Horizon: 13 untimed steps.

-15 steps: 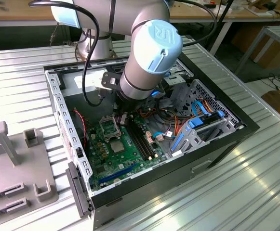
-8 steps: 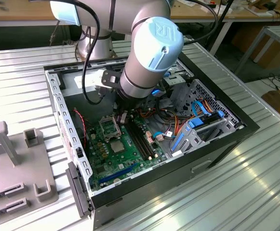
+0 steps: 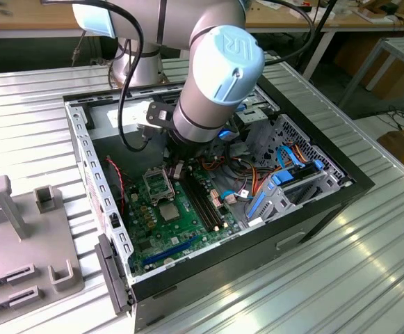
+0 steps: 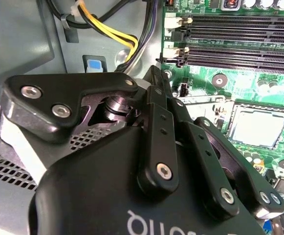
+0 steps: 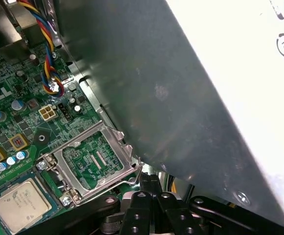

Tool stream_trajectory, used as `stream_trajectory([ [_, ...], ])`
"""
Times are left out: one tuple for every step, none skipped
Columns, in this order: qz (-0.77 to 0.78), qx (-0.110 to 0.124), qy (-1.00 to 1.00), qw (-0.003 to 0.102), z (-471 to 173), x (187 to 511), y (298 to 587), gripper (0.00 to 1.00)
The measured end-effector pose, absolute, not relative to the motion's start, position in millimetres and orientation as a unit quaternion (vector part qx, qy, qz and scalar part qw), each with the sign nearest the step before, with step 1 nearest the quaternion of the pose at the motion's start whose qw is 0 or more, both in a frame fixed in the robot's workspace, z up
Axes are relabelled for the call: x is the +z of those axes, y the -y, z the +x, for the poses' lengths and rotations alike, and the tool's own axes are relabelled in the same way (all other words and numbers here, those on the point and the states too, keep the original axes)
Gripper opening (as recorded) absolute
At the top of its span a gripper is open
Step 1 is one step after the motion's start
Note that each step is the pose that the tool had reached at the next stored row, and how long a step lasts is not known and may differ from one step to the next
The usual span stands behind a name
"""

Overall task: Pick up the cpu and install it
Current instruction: 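Close the cpu cover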

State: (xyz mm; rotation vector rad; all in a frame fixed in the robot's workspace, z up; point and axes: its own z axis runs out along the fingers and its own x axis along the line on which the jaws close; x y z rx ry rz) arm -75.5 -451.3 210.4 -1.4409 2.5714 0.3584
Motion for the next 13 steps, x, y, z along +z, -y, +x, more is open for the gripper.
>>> stream_trajectory([
  [-0.483, 0.120, -0.863, 0.086, -75.1, 210.0, 451.3, 0.11],
  [-0.483, 0.121, -0.863, 0.086, -74.7, 209.5, 451.3, 0.11],
  [-0.483, 0.121, -0.863, 0.085, -74.4, 209.1, 451.3, 0.11],
  [-0.483, 0.121, -0.863, 0.085, -74.4, 208.5, 451.3, 0.11],
  [-0.483, 0.121, -0.863, 0.085, -74.3, 207.9, 451.3, 0.11],
  [-0.483, 0.121, -0.863, 0.084, -74.3, 207.2, 451.4, 0.11],
  [-0.483, 0.121, -0.863, 0.084, -74.3, 206.8, 451.4, 0.11],
  [-0.483, 0.121, -0.863, 0.084, -74.2, 206.4, 451.4, 0.11],
  [-0.483, 0.121, -0.863, 0.084, -74.2, 206.3, 451.4, 0.11],
  [-0.483, 0.121, -0.863, 0.084, -74.3, 206.2, 451.4, 0.11],
  [-0.483, 0.121, -0.863, 0.084, -74.5, 206.2, 451.4, 0.11],
  [-0.483, 0.121, -0.863, 0.084, -74.7, 206.1, 451.4, 0.11],
  [-0.483, 0.121, -0.863, 0.084, -74.9, 206.1, 451.3, 0.11],
])
